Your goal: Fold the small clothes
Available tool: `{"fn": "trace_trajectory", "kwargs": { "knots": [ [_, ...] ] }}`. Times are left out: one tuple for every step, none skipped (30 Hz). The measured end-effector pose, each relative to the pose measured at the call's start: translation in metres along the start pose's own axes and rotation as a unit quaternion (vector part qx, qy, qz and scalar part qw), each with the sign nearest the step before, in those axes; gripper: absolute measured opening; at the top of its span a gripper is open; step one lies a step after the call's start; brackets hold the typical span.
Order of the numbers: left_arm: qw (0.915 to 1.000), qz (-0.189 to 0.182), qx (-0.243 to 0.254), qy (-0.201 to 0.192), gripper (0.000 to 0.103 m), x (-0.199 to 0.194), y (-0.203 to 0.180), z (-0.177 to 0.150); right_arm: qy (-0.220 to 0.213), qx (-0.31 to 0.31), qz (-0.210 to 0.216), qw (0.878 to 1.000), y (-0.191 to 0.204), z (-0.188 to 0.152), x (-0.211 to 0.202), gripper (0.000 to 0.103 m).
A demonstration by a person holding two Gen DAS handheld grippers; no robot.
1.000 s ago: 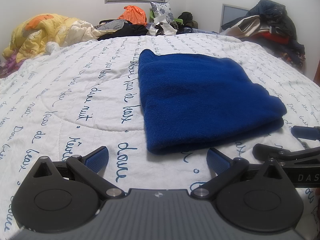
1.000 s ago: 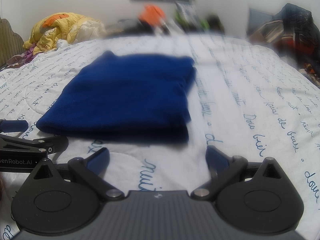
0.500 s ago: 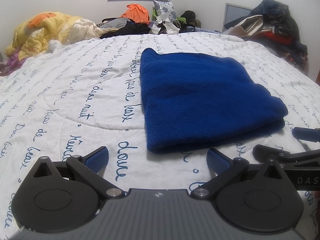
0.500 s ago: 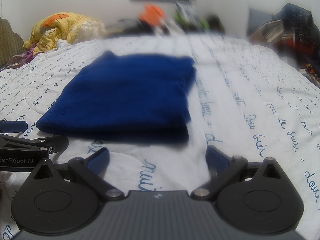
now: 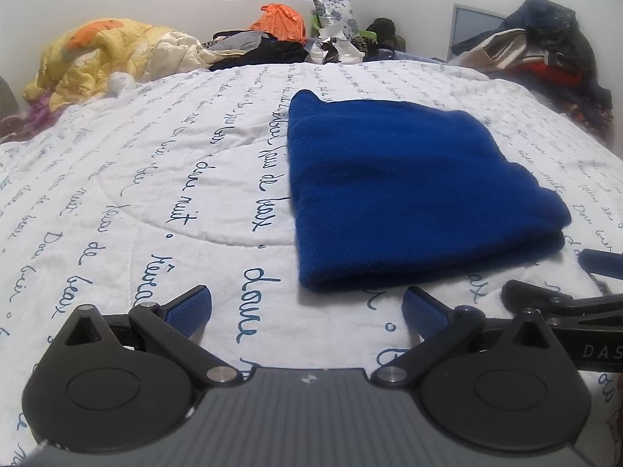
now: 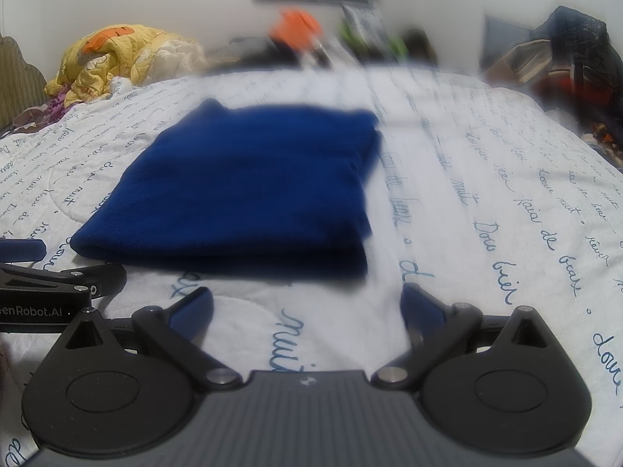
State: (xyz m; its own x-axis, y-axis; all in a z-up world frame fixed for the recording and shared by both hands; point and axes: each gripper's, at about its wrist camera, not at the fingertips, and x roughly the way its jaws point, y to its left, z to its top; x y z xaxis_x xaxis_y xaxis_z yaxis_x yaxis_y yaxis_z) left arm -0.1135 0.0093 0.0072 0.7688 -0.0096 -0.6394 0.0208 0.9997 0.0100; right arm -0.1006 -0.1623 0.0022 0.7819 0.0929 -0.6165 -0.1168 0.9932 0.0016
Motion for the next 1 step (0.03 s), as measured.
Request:
{"fn": "trace_trajectory", "kwargs": {
  "knots": [
    [1.0,-0.001,0.0,-0.001,0.103,0.0002,0.0011,0.0001,0.0,0.0,0.0,1.0,0.0001,-0.0002,0.0,0.103]
  ]
}}
